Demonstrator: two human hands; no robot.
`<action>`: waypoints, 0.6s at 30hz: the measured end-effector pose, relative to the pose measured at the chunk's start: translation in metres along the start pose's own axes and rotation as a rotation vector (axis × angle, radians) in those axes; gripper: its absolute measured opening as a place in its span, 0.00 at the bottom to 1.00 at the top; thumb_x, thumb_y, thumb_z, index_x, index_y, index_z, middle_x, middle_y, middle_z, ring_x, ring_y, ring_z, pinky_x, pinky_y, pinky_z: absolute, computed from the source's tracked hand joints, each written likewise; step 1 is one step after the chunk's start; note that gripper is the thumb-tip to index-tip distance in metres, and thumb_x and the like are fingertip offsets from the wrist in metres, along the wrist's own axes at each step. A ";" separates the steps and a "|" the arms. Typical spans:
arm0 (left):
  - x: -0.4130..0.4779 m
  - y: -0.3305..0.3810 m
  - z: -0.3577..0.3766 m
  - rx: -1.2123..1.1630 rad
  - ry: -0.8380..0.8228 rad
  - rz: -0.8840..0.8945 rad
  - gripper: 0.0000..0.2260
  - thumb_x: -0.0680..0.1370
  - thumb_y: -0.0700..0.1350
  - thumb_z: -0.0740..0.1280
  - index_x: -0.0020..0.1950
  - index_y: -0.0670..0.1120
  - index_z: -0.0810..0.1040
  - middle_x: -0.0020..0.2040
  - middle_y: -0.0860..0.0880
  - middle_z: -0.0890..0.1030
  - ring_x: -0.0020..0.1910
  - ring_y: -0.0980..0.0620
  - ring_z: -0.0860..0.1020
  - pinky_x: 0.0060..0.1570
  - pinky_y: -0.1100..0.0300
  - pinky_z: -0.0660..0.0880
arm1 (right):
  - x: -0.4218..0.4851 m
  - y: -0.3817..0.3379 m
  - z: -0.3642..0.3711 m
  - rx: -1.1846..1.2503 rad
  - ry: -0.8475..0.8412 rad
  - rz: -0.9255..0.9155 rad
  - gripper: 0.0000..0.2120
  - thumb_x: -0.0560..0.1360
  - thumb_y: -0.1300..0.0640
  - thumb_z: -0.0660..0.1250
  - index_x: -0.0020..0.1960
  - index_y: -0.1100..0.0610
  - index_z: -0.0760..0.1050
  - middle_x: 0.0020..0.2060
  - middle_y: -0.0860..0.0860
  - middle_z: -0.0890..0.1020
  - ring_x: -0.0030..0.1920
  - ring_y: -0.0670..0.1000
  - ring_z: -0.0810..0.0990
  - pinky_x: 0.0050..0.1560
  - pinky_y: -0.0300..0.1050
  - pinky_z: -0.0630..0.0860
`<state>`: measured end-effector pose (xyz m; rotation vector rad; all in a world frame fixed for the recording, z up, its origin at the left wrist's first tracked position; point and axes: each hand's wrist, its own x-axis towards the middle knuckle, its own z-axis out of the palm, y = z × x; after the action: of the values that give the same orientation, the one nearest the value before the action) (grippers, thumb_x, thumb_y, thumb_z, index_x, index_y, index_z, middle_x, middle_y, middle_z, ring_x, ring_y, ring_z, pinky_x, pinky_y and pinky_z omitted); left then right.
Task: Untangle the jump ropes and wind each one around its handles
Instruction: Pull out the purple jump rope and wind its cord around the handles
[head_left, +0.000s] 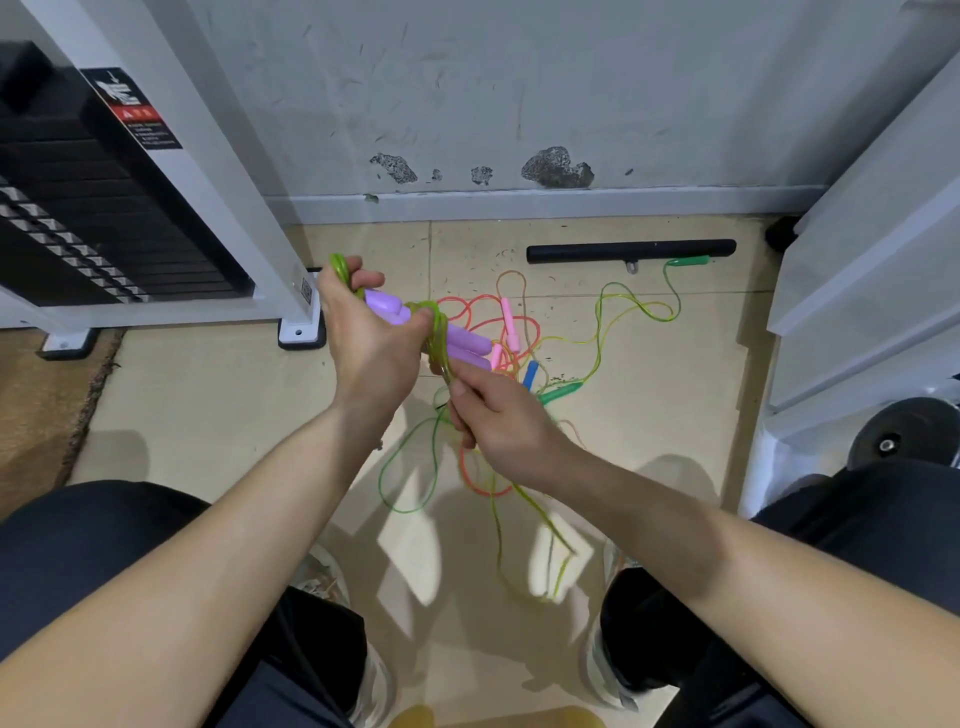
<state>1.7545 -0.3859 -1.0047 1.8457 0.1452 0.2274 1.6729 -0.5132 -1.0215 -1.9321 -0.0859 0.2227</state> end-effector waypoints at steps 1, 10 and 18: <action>0.002 -0.004 -0.001 -0.028 -0.007 -0.057 0.29 0.69 0.42 0.75 0.64 0.49 0.64 0.55 0.56 0.70 0.53 0.56 0.72 0.58 0.44 0.77 | 0.000 0.001 -0.003 -0.065 0.017 -0.037 0.17 0.82 0.53 0.53 0.67 0.52 0.74 0.29 0.45 0.70 0.31 0.48 0.70 0.37 0.51 0.72; 0.001 -0.001 -0.003 -0.245 -0.064 -0.289 0.41 0.62 0.48 0.82 0.67 0.47 0.63 0.58 0.53 0.69 0.52 0.51 0.78 0.49 0.48 0.83 | 0.004 -0.007 -0.016 -0.464 0.066 -0.166 0.22 0.81 0.49 0.48 0.70 0.48 0.70 0.29 0.45 0.68 0.35 0.55 0.71 0.36 0.52 0.70; 0.016 0.003 -0.010 -0.387 -0.099 -0.404 0.36 0.70 0.39 0.79 0.71 0.43 0.62 0.59 0.50 0.68 0.42 0.53 0.80 0.42 0.57 0.82 | 0.001 0.009 -0.010 0.003 0.122 0.048 0.16 0.84 0.49 0.54 0.43 0.50 0.75 0.28 0.42 0.70 0.30 0.45 0.67 0.37 0.46 0.65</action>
<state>1.7677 -0.3741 -0.9975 1.4038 0.3730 -0.1132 1.6755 -0.5255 -1.0269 -1.9417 0.0424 0.1363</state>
